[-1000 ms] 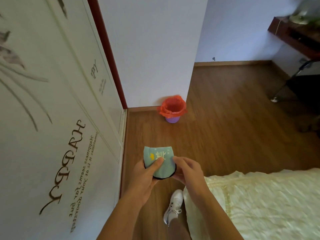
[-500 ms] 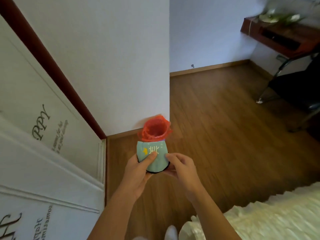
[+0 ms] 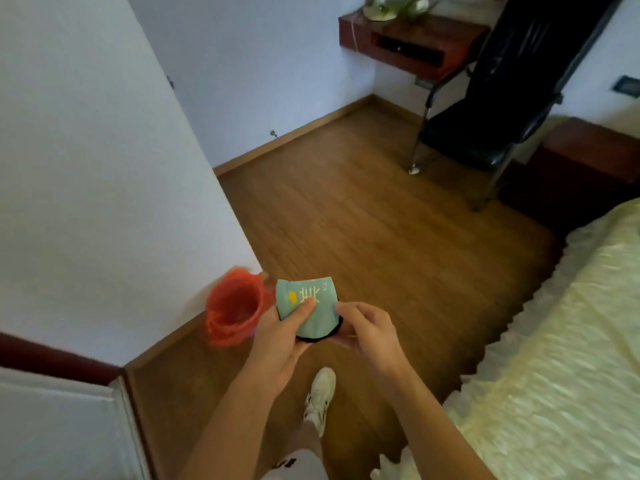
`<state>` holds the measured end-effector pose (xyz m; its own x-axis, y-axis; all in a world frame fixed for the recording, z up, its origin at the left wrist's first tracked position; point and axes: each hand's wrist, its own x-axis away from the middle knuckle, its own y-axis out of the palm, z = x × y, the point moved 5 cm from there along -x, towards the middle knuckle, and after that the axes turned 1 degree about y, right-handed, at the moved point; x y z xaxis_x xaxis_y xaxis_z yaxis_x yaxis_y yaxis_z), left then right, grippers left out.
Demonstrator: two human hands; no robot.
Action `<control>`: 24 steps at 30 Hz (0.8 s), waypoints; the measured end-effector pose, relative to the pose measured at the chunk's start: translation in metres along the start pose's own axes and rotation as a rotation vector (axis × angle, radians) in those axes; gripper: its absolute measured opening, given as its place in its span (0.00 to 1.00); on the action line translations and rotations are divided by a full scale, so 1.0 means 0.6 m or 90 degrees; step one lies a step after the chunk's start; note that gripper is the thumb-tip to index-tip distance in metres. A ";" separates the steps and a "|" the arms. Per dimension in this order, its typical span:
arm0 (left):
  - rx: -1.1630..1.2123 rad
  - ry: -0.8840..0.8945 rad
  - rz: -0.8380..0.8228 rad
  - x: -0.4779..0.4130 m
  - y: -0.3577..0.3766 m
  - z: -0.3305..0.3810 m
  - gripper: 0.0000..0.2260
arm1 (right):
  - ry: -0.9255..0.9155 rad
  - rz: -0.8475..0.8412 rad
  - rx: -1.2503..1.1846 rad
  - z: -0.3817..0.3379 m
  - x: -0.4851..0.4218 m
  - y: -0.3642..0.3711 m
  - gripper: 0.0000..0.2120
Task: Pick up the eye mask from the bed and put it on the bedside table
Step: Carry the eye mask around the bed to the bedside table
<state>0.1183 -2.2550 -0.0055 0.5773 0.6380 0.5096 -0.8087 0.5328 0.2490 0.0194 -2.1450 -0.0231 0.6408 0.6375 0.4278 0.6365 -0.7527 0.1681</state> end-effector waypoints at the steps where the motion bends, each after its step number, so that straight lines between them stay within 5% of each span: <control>1: -0.011 -0.015 -0.022 -0.029 0.022 0.007 0.11 | 0.001 0.024 -0.008 -0.010 -0.022 -0.016 0.09; 12: -0.123 -0.138 -0.256 -0.324 0.288 0.091 0.12 | -0.027 0.292 -0.019 -0.146 -0.237 -0.186 0.12; 24: -0.269 -0.173 -0.429 -0.433 0.571 0.066 0.14 | -0.065 0.475 -0.136 -0.214 -0.305 -0.390 0.12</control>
<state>-0.3132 -2.2603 -0.0201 0.8304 -0.0185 0.5568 -0.1597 0.9496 0.2696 -0.3020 -2.1064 -0.0269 0.9096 -0.0459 0.4129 -0.0682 -0.9969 0.0394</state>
